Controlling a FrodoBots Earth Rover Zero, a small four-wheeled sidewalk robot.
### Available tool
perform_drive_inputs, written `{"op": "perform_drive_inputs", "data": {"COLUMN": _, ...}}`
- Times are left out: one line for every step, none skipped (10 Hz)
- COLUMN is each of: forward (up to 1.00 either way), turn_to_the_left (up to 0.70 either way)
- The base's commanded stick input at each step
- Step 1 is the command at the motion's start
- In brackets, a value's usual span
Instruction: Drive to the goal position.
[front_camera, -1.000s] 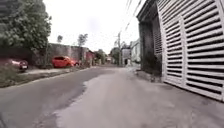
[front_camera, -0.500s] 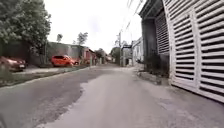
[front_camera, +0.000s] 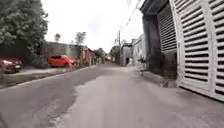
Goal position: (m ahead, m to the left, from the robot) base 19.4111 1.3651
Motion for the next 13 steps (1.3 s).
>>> {"op": "perform_drive_inputs", "data": {"forward": 0.7, "turn_to_the_left": 0.0}}
{"op": "perform_drive_inputs", "data": {"forward": 0.7, "turn_to_the_left": 0.0}}
{"op": "perform_drive_inputs", "data": {"forward": 0.7, "turn_to_the_left": 0.0}}
{"op": "perform_drive_inputs", "data": {"forward": 0.7, "turn_to_the_left": 0.0}}
{"op": "perform_drive_inputs", "data": {"forward": 0.7, "turn_to_the_left": 0.0}}
{"op": "perform_drive_inputs", "data": {"forward": 0.7, "turn_to_the_left": 0.0}}
{"op": "perform_drive_inputs", "data": {"forward": 0.7, "turn_to_the_left": 0.0}}
{"op": "perform_drive_inputs", "data": {"forward": 0.7, "turn_to_the_left": 0.0}}
{"op": "perform_drive_inputs", "data": {"forward": 0.7, "turn_to_the_left": 0.0}}
{"op": "perform_drive_inputs", "data": {"forward": 0.7, "turn_to_the_left": 0.0}}
{"op": "perform_drive_inputs", "data": {"forward": 0.7, "turn_to_the_left": 0.0}}
{"op": "perform_drive_inputs", "data": {"forward": 0.7, "turn_to_the_left": 0.0}}
{"op": "perform_drive_inputs", "data": {"forward": 0.7, "turn_to_the_left": 0.0}}
